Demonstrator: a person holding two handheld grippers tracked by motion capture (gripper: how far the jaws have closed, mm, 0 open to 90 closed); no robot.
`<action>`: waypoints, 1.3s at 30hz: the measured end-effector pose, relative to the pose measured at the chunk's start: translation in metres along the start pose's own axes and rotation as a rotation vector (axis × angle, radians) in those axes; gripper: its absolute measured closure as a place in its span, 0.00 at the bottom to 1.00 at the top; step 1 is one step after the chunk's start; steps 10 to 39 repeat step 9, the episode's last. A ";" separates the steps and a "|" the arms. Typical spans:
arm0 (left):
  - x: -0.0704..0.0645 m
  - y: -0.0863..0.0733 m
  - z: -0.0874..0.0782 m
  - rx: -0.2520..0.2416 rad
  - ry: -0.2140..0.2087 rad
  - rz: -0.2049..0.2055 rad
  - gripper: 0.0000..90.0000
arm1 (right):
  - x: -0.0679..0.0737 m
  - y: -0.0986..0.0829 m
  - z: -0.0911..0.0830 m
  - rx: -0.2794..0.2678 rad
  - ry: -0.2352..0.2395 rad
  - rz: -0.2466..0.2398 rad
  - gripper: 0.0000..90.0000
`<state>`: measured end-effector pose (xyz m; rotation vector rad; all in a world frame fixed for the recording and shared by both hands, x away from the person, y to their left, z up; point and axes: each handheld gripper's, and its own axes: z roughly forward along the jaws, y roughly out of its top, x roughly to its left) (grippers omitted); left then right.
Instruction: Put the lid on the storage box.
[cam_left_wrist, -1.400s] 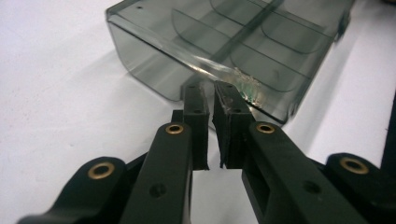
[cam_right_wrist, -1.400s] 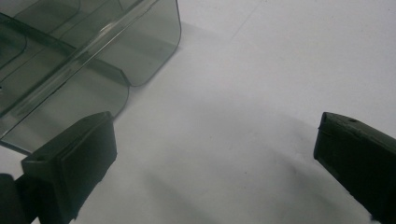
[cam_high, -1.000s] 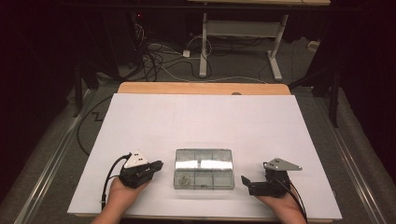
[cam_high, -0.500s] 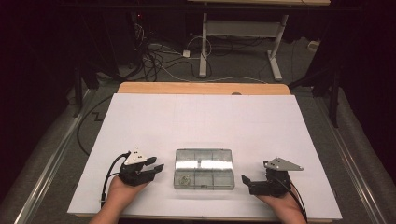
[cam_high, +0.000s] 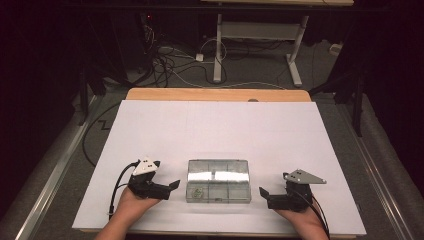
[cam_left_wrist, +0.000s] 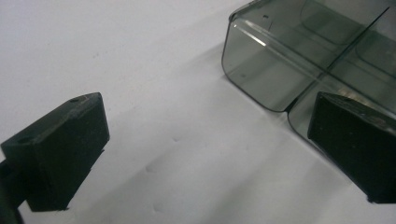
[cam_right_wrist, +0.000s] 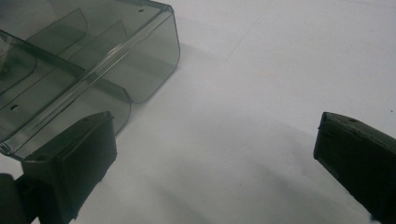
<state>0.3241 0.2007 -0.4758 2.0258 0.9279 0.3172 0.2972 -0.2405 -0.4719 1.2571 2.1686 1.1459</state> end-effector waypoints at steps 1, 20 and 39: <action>0.000 0.000 0.001 0.004 -0.004 0.002 0.00 | 0.000 0.000 0.000 0.000 -0.001 -0.001 0.00; 0.000 0.002 0.007 0.024 -0.017 -0.003 0.00 | -0.002 -0.003 -0.004 -0.001 -0.010 0.007 0.00; 0.000 0.002 0.007 0.024 -0.017 -0.003 0.00 | -0.002 -0.003 -0.004 -0.001 -0.010 0.007 0.00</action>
